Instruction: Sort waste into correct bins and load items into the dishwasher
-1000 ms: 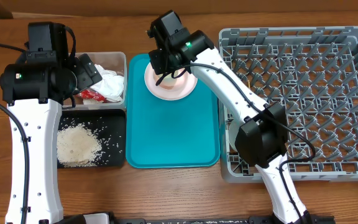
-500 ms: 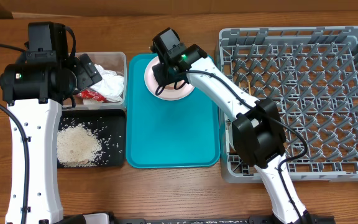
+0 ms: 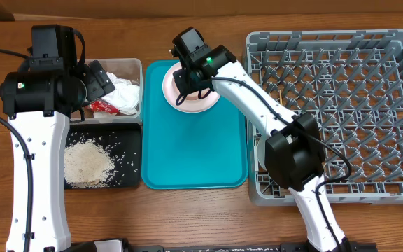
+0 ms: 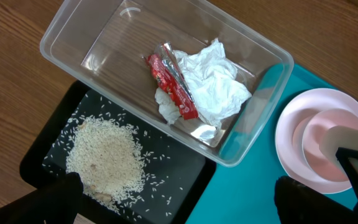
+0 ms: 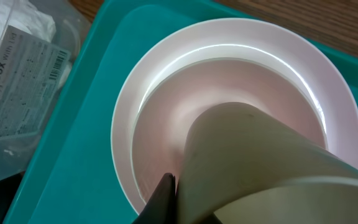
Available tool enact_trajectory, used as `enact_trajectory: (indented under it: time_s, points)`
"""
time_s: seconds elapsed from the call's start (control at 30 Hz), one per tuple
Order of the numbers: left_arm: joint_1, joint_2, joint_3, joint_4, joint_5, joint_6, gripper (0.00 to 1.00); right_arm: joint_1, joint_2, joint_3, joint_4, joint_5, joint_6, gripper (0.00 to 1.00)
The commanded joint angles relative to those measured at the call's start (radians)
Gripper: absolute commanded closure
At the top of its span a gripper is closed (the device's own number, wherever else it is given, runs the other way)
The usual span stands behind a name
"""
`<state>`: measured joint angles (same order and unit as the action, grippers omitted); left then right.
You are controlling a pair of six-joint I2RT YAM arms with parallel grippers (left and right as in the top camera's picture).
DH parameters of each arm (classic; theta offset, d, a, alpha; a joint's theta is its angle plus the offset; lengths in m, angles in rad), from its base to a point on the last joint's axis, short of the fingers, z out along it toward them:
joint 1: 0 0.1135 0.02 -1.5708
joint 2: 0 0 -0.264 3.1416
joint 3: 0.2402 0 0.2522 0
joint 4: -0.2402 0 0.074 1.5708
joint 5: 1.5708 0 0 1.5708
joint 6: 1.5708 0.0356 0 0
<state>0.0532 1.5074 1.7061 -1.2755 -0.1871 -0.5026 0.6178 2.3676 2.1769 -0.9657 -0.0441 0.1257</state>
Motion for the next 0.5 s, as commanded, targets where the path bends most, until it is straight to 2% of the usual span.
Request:
enact_trajectory:
  time_s: [0.0, 0.13, 0.47]
  points:
    - [0.003, 0.003, 0.005, 0.000, 0.001, -0.003, 0.00, 0.004, -0.051, 0.031, -0.004, 0.005, -0.003, 0.96]
    - [0.003, 0.003, 0.005, 0.000, 0.001, -0.003, 0.00, 0.004, -0.083, 0.031, -0.025, -0.056, -0.003, 0.96]
    - [0.003, 0.003, 0.005, 0.000, 0.001, -0.003, 0.00, -0.093, -0.283, 0.031, -0.195, -0.415, -0.003, 0.96]
